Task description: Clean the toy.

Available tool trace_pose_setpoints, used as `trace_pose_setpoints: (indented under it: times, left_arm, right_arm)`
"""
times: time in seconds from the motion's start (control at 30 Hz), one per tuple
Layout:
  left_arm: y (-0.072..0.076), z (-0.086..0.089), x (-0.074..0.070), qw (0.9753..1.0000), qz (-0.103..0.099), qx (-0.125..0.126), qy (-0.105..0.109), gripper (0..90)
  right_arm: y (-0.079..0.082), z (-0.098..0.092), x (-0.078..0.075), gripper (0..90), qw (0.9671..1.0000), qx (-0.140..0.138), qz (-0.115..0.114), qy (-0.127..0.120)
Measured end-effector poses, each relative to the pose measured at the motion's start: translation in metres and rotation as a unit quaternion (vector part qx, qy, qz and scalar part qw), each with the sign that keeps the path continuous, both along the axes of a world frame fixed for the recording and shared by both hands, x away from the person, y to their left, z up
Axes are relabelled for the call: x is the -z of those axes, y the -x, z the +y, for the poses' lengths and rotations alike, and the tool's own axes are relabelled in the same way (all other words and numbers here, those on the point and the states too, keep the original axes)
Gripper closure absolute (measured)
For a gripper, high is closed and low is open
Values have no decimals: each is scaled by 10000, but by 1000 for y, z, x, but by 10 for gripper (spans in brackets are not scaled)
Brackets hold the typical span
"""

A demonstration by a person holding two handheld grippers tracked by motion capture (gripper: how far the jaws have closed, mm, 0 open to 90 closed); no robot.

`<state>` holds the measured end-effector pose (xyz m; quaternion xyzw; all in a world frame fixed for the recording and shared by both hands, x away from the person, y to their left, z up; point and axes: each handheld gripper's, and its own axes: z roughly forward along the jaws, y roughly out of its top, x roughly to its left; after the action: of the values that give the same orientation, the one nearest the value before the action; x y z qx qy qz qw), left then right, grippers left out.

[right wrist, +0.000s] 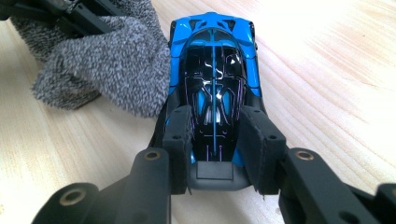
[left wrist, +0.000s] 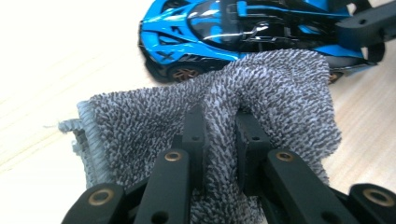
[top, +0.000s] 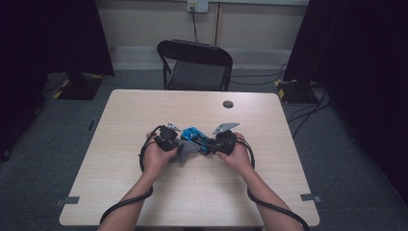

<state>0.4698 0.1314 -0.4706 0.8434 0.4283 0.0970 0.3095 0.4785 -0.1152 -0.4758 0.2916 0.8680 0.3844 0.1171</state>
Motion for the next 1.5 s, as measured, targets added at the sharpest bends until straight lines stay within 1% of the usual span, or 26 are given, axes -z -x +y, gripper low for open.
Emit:
trace_pose_setpoints:
  times: [0.23, 0.47, 0.67, 0.73, 0.87, 0.97, 1.03, 1.2, 1.23, 1.27, 1.33, 1.5]
  left_arm:
    - [-6, 4, -1, 9999, 15, -115, -44, 769]
    - [-10, 8, -1, 9997, 22, -228, -8, 769]
    - [-12, 13, -2, 9995, -9, -291, -100, 771]
    - [-13, 17, -2, 9993, -11, -357, -102, 772]
    - [-16, 24, -1, 9990, 17, -445, -31, 771]
    - [-18, 25, -2, 9988, 0, -476, -101, 771]
    - [-19, 25, -2, 9986, -26, -521, -113, 771]
    - [-23, 29, -2, 9981, 1, -616, -84, 771]
    - [-24, 29, -1, 9979, -4, -641, -71, 771]
    - [-24, 30, -1, 9977, -41, -674, -101, 771]
    - [-25, 33, -2, 9974, -41, -709, -105, 772]
    - [-28, 45, -2, 9957, -48, -918, -81, 773]
  right_arm:
    - [0, 0, -1, 654, 10000, 11, 20, 18]
    - [0, 1, -1, 656, 10000, 16, 30, 26]
    - [0, 0, 0, 657, 10000, 10, 17, 10]
    - [0, 0, 0, 658, 10000, 7, 20, -1]
    - [0, 0, 0, 658, 10000, 7, 21, -9]
    - [0, 0, 0, 658, 10000, 3, 25, -5]
    - [0, 0, 0, 658, 10000, 2, 26, -3]
    - [0, -1, 0, 659, 10000, 5, 27, -26]
    - [0, -1, 0, 659, 10000, 4, 27, -28]
    - [0, -1, 0, 659, 10000, 5, 31, -33]
    - [0, -1, 0, 659, 10000, -1, 33, -31]
    - [-1, -1, 0, 659, 10000, -5, 38, -34]
